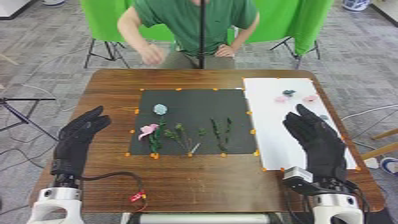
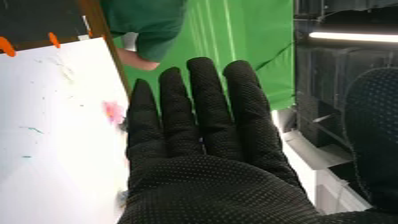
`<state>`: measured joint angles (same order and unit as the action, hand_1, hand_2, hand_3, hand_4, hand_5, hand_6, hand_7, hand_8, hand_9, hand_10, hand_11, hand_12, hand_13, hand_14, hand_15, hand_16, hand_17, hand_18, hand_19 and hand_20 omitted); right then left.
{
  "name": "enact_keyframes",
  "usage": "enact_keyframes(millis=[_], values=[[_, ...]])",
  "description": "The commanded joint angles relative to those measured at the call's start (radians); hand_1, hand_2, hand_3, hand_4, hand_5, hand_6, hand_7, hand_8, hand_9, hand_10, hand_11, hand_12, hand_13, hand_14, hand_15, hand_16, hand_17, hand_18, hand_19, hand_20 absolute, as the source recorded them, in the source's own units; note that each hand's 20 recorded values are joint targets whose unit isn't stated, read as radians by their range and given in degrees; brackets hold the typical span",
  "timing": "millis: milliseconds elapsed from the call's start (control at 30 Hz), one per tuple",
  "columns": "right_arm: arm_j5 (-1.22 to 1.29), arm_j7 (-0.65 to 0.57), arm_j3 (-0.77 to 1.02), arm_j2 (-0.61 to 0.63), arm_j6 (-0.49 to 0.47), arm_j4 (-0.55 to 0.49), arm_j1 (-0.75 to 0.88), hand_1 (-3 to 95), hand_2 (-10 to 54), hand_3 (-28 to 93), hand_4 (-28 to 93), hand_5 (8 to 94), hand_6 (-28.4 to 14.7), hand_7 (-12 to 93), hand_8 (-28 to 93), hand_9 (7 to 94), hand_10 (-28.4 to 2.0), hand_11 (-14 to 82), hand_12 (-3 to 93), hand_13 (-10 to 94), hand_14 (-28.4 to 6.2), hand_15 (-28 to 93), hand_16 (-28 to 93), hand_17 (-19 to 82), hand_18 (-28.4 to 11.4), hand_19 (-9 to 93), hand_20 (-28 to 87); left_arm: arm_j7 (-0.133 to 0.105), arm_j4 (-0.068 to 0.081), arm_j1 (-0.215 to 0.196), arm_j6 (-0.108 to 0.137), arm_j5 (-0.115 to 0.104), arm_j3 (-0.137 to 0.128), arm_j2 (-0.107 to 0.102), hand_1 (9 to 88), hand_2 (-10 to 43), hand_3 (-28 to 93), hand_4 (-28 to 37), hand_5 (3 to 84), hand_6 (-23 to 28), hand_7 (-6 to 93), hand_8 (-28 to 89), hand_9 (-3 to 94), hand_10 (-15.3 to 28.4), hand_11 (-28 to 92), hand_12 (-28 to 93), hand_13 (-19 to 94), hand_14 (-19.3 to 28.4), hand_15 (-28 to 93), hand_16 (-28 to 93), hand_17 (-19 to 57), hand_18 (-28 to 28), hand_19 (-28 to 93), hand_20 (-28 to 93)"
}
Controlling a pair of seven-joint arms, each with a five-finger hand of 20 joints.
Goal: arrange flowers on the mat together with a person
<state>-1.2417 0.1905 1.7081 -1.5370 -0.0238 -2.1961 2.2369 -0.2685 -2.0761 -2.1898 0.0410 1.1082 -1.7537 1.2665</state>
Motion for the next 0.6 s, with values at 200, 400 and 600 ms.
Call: enact_keyframes(millis=[200, 400, 600], values=[[-0.445, -0.175, 0.12, 0.241, 0.197, 0.018, -0.179, 23.2, -9.5, 71, -17, 49.4, -4.5, 12, -9, 53.0, -17.7, 15.3, 20.2, 53, -15.0, 19, 22, 35, -16.1, 32, 41, 0.014, 0.0, -0.012, 0.002, -0.002, 0.002, -0.001, 27.4, -5.7, 67, -16.5, 45.7, 3.2, 13.1, -6, 46.0, 12.7, 19, 15, 36, 16.8, 14, 5, 5.5, 13.0, 9, 19], [-0.898, -0.291, 0.153, 0.401, 0.085, 0.131, -0.328, 26.8, -9.5, 68, -19, 53.6, -5.3, 11, -8, 57.3, -19.1, 16.1, 20.5, 62, -15.7, 31, 21, 39, -17.1, 54, 40, 0.008, -0.004, -0.019, 0.007, -0.002, 0.004, -0.001, 27.3, -5.7, 67, -16.5, 45.8, 3.3, 13.0, -6, 46.0, 12.7, 18, 15, 36, 16.8, 14, 5, 5.5, 13.0, 9, 19], [-1.135, -0.361, 0.078, 0.543, -0.075, 0.291, -0.483, 31.5, -9.5, 67, -21, 58.4, -3.6, 12, -8, 65.8, -18.2, 17.7, 20.0, 71, -13.4, 36, 22, 45, -17.3, 65, 42, 0.014, -0.002, -0.007, 0.0, 0.003, 0.005, -0.003, 27.4, -5.7, 67, -16.6, 45.7, 3.2, 13.0, -6, 46.0, 12.7, 18, 15, 36, 16.8, 14, 5, 5.5, 13.0, 9, 19]])
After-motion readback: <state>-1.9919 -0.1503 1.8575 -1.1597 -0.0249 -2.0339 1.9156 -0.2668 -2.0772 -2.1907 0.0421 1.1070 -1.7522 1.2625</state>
